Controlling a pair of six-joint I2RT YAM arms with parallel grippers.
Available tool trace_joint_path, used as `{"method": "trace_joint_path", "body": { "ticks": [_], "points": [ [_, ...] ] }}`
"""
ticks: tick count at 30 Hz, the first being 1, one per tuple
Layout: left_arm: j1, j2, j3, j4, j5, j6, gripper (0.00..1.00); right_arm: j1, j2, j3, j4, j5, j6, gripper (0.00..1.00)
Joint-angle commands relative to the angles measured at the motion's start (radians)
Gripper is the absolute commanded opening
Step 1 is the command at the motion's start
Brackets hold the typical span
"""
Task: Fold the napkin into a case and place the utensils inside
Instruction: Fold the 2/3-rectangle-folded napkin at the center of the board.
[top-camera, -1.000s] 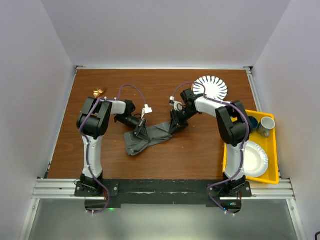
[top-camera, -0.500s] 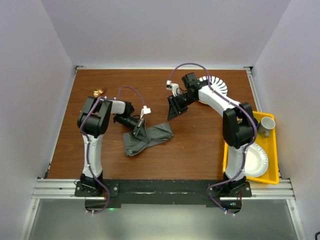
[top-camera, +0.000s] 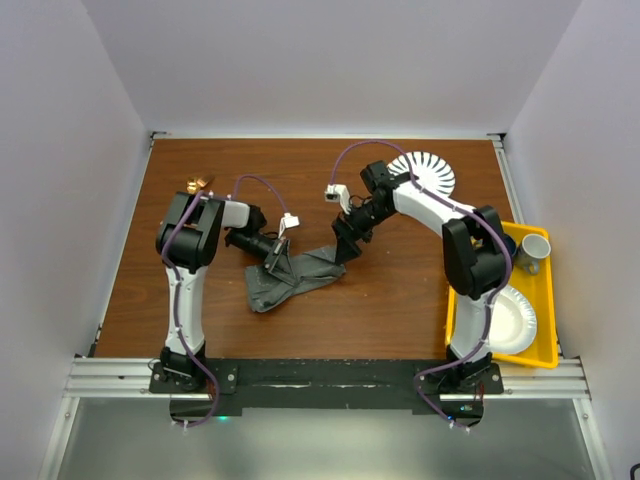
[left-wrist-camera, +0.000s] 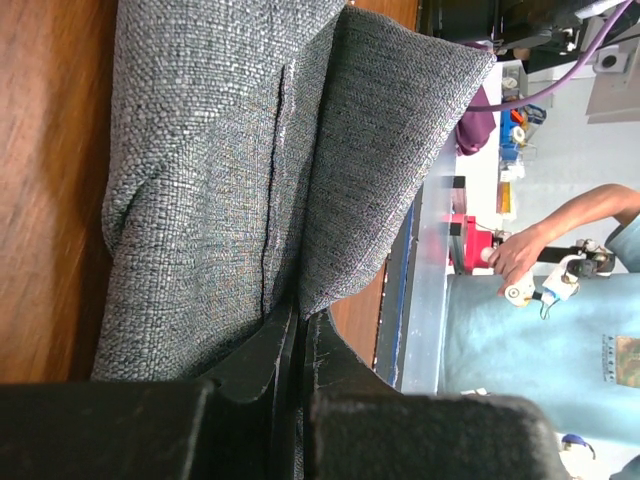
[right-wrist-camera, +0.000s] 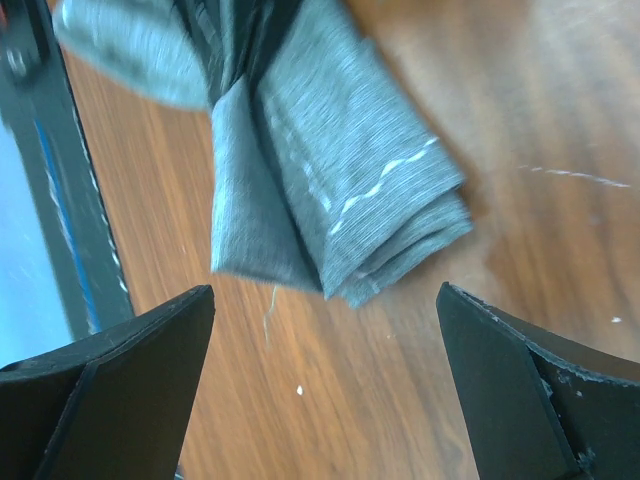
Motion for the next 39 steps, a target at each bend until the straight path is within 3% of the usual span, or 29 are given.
{"method": "trace_joint_path", "body": {
  "ticks": [1,7,15,26,31,35,37,39],
  "points": [
    [0.014,0.037,0.018,0.044,-0.121,0.033,0.00,0.059,-0.149,-0.047,0.028,-0.047,-0.239,0.98],
    [0.014,0.042,0.016,0.040,-0.118,0.034,0.00,0.129,-0.203,-0.115,0.130,0.007,-0.341,0.96],
    [0.014,0.054,0.019,0.039,-0.115,0.039,0.00,0.201,-0.200,-0.136,0.164,0.056,-0.451,0.82],
    [0.017,0.063,0.021,0.030,-0.113,0.047,0.00,0.277,-0.179,-0.190,0.206,0.161,-0.493,0.79],
    [0.019,0.072,0.024,0.019,-0.112,0.057,0.00,0.290,-0.156,-0.193,0.256,0.229,-0.476,0.62],
    [0.019,0.074,0.027,0.017,-0.110,0.059,0.00,0.294,-0.140,-0.179,0.240,0.246,-0.480,0.56],
    [0.019,0.077,0.028,0.016,-0.107,0.060,0.00,0.295,-0.136,-0.176,0.220,0.246,-0.489,0.56],
    [0.019,0.078,0.031,0.014,-0.107,0.060,0.00,0.298,-0.128,-0.168,0.204,0.243,-0.492,0.63]
  ]
}}
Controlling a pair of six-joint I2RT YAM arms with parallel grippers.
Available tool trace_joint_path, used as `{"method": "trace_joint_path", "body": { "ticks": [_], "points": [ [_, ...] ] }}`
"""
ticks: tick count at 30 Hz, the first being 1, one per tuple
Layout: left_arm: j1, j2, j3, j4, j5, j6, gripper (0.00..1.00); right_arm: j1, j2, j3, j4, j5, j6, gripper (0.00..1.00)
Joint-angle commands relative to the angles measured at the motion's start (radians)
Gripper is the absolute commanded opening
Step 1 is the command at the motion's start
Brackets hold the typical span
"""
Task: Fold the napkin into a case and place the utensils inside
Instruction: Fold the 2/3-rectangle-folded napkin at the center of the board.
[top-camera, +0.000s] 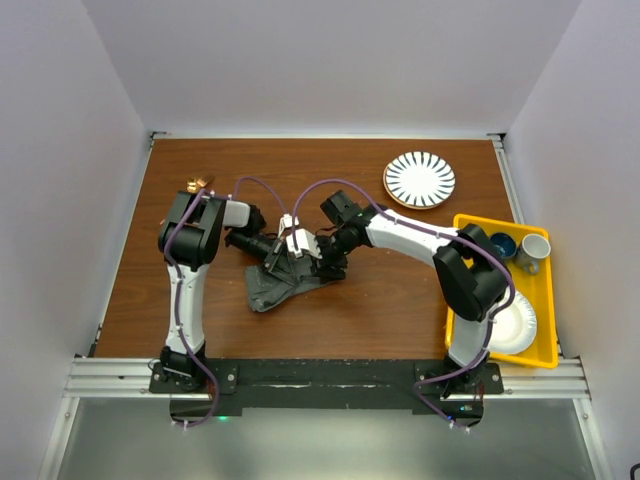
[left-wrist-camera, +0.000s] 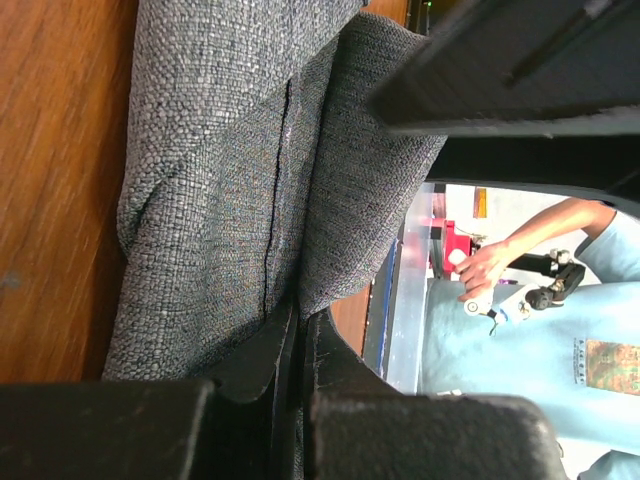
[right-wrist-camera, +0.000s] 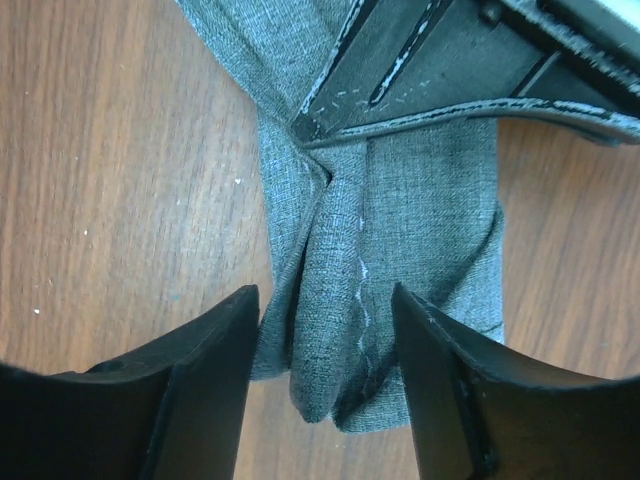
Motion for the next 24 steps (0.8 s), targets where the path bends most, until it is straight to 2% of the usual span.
{"method": "trace_joint_path", "body": {
  "ticks": [1,7,8,9,11,12,16,19,22,24],
  "points": [
    [0.013,0.042,0.008,0.057,-0.127,0.060,0.00,0.011,-0.004,0.020,-0.017,0.012,-0.026,0.65],
    [0.014,0.042,0.008,0.044,-0.132,0.073,0.00,0.012,0.021,0.024,-0.013,0.049,-0.026,0.47],
    [0.014,0.042,0.008,0.044,-0.132,0.073,0.00,0.012,0.021,0.031,-0.013,0.052,-0.026,0.40],
    [0.014,0.045,0.010,0.039,-0.133,0.080,0.00,0.014,0.022,0.036,-0.007,0.054,-0.007,0.18],
    [0.014,0.048,0.016,0.030,-0.132,0.092,0.00,0.014,0.022,0.054,-0.002,0.052,0.017,0.00],
    [0.014,0.050,0.019,0.022,-0.135,0.099,0.00,0.014,0.021,0.057,-0.001,0.051,0.039,0.00],
    [0.016,0.054,0.027,0.005,-0.123,0.119,0.20,0.014,0.042,0.071,-0.004,0.054,0.062,0.00],
    [0.022,0.057,0.042,-0.018,-0.103,0.144,0.29,0.014,0.071,0.083,-0.007,0.075,0.088,0.00],
    [0.027,0.053,0.050,-0.033,-0.095,0.158,0.36,0.012,0.111,0.091,-0.004,0.103,0.122,0.00],
    [0.031,0.057,0.060,-0.059,-0.084,0.178,0.38,0.011,0.128,0.086,0.009,0.120,0.135,0.00]
  ]
}}
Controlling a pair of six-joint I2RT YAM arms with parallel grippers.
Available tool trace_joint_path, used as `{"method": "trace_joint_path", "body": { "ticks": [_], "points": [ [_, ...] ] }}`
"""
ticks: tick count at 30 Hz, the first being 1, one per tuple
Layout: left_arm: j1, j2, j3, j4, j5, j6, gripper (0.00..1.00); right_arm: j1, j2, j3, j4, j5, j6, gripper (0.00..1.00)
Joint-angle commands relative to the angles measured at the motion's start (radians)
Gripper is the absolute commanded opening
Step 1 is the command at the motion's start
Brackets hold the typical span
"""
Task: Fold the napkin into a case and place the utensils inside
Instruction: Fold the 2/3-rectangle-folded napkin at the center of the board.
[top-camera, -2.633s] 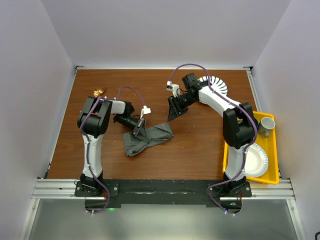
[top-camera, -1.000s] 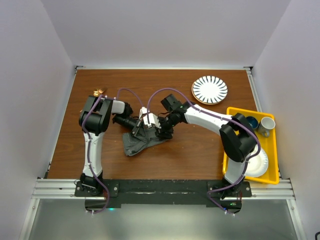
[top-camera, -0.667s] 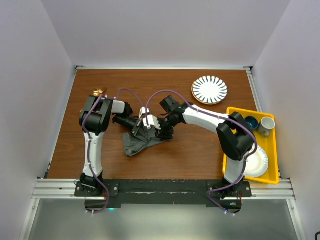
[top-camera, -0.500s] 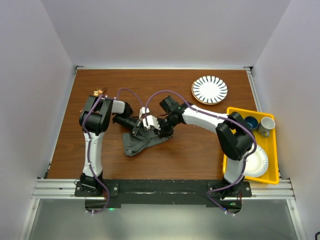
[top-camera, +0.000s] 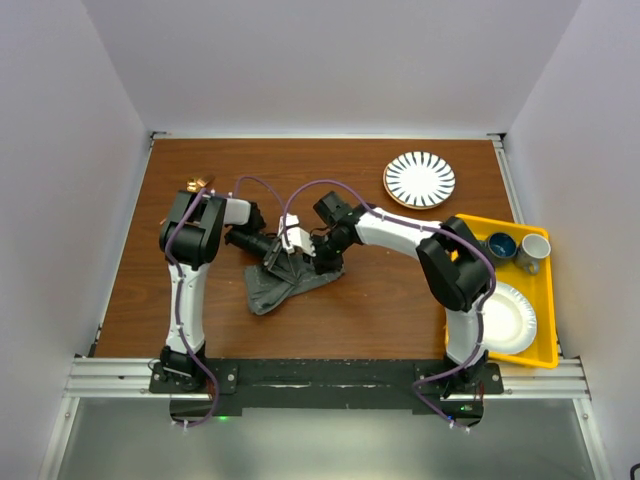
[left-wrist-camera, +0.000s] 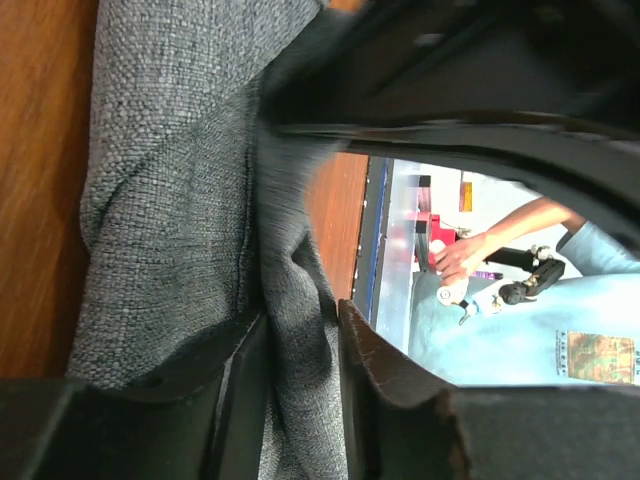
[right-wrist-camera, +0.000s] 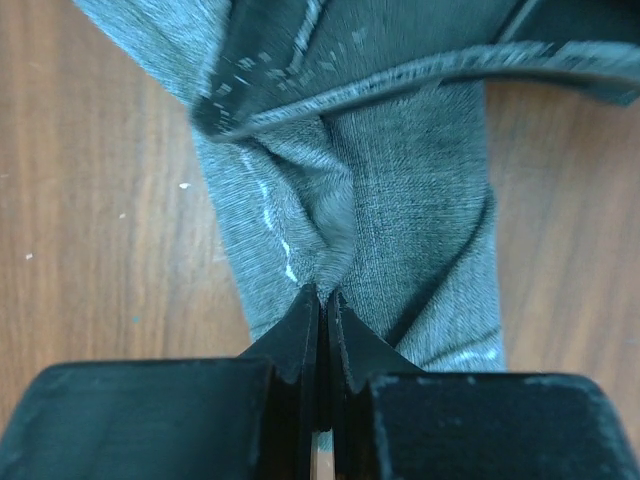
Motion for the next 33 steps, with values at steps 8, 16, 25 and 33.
{"method": "trace_joint_path", "body": {
  "ticks": [8,16,25,33],
  "points": [
    [0.038,0.014,0.053,-0.029,-0.047,0.149,0.40,0.003,0.067,0.036,0.008,0.085,0.063,0.00],
    [0.070,-0.115,0.043,-0.052,0.009,0.116,0.41,0.005,0.061,0.006,-0.011,0.093,0.039,0.00],
    [0.240,-0.338,-0.047,0.135,-0.013,-0.040,0.44,0.005,0.076,0.025,-0.048,0.073,0.039,0.00],
    [0.320,-0.918,-0.390,0.535,-0.367,0.046,0.53,0.003,0.108,0.087,-0.109,0.039,0.072,0.00]
  ]
}}
